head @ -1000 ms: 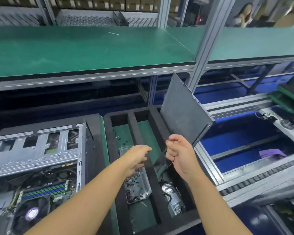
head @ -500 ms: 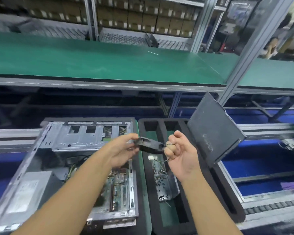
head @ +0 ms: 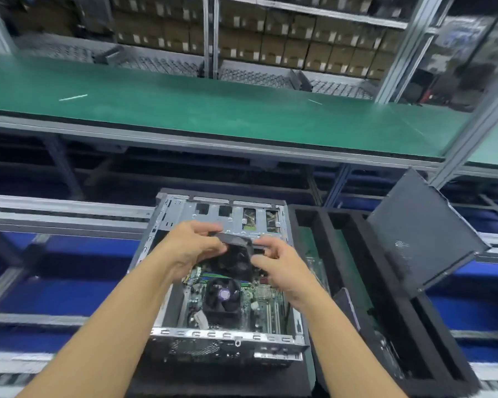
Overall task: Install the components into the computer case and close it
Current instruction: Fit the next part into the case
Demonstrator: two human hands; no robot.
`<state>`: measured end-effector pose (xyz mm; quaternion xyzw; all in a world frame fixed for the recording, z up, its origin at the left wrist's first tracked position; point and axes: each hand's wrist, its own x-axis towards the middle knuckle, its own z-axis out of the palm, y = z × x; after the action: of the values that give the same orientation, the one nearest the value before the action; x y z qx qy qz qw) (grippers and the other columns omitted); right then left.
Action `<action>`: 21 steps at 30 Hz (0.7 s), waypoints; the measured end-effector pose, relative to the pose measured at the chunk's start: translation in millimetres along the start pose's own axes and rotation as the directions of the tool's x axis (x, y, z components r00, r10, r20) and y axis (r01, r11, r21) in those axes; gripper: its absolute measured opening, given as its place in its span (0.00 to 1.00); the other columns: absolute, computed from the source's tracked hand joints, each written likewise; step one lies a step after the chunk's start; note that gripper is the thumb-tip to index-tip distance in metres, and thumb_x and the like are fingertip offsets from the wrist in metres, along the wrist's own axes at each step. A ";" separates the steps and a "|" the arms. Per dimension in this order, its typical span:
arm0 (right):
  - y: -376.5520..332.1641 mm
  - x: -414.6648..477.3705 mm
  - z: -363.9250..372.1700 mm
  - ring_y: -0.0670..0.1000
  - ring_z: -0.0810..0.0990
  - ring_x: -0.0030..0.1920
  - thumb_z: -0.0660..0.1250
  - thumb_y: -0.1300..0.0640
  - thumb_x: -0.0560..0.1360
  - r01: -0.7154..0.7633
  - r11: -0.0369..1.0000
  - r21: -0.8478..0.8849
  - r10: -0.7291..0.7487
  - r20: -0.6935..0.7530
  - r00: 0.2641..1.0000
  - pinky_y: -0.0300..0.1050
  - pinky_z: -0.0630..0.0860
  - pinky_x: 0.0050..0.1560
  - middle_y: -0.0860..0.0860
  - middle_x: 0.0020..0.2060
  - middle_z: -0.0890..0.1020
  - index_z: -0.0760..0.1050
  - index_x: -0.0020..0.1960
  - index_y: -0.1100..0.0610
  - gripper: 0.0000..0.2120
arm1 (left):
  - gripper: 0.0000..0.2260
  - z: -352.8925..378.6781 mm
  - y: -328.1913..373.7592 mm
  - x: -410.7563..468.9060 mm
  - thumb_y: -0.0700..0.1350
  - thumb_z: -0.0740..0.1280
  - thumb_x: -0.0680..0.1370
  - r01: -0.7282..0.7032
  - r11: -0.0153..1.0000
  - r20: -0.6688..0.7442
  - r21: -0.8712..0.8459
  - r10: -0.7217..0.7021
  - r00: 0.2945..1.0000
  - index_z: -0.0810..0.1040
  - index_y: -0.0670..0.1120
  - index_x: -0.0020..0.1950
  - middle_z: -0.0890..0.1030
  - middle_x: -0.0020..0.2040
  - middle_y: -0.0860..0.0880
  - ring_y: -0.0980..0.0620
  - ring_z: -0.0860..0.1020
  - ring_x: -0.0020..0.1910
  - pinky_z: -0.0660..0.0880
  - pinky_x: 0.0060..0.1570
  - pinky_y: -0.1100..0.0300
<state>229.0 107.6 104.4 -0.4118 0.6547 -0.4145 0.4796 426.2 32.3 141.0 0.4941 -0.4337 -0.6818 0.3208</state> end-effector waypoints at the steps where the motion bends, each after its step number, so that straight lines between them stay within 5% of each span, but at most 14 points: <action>1: 2.0 0.8 7.1 0.45 0.68 0.33 0.71 0.57 0.77 0.006 0.994 -0.108 -0.003 0.023 1.000 0.37 0.64 0.30 0.50 0.45 0.72 0.78 0.60 0.47 0.13 | 0.18 -4.3 -1.3 -1.2 0.24 0.70 0.70 0.010 1.000 -0.006 0.028 -0.010 1.000 0.80 0.38 0.57 0.82 0.54 0.36 0.46 0.86 0.42 0.82 0.40 0.62; 4: 7.7 0.9 19.9 0.43 0.69 0.30 0.70 0.53 0.79 0.040 0.973 -0.227 -0.025 0.069 0.997 0.34 0.64 0.28 0.48 0.44 0.77 0.78 0.58 0.46 0.09 | 0.17 -16.9 -5.9 -4.4 0.27 0.72 0.71 0.051 0.992 -0.024 0.114 -0.048 0.999 0.77 0.37 0.59 0.86 0.41 0.39 0.44 0.86 0.44 0.83 0.41 0.60; 12: 21.8 -7.9 29.5 0.46 0.65 0.28 0.69 0.53 0.80 -0.024 0.980 -0.195 0.064 0.203 0.977 0.40 0.64 0.30 0.41 0.28 0.74 0.81 0.52 0.55 0.07 | 0.10 -41.1 -24.5 -4.7 0.42 0.79 0.70 0.059 0.876 -0.033 0.478 -0.050 0.998 0.84 0.43 0.48 0.86 0.37 0.45 0.55 0.76 0.28 0.76 0.29 0.61; 17: 28.3 -8.0 30.4 0.46 0.71 0.31 0.72 0.54 0.79 -0.011 0.960 -0.281 0.060 0.166 0.984 0.39 0.67 0.33 0.47 0.47 0.82 0.78 0.61 0.51 0.11 | 0.10 -43.4 -34.7 -4.3 0.43 0.81 0.67 0.028 0.827 -0.002 0.562 -0.032 0.999 0.85 0.46 0.46 0.83 0.37 0.47 0.53 0.75 0.28 0.76 0.29 0.62; 19: 32.1 -7.8 28.8 0.40 0.73 0.29 0.72 0.54 0.77 0.039 0.929 -0.369 0.041 0.205 0.978 0.36 0.69 0.33 0.48 0.53 0.82 0.77 0.59 0.49 0.12 | 0.10 -45.7 -39.4 -3.9 0.46 0.81 0.67 -0.047 0.726 0.062 0.686 0.006 0.998 0.84 0.50 0.44 0.82 0.42 0.51 0.53 0.77 0.33 0.75 0.30 0.62; 21: 34.2 -8.7 26.3 0.42 0.78 0.38 0.73 0.52 0.76 0.093 0.860 -0.501 0.066 0.291 0.954 0.38 0.75 0.40 0.46 0.57 0.80 0.75 0.60 0.47 0.14 | 0.12 -49.5 -44.4 -4.1 0.50 0.81 0.66 -0.172 0.560 0.202 0.810 0.009 0.979 0.82 0.53 0.44 0.81 0.45 0.53 0.53 0.79 0.40 0.75 0.37 0.62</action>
<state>251.4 122.7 69.7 -0.5861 0.6580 -0.1631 0.4438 474.2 40.9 95.5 0.5016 -0.7526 -0.4238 0.0489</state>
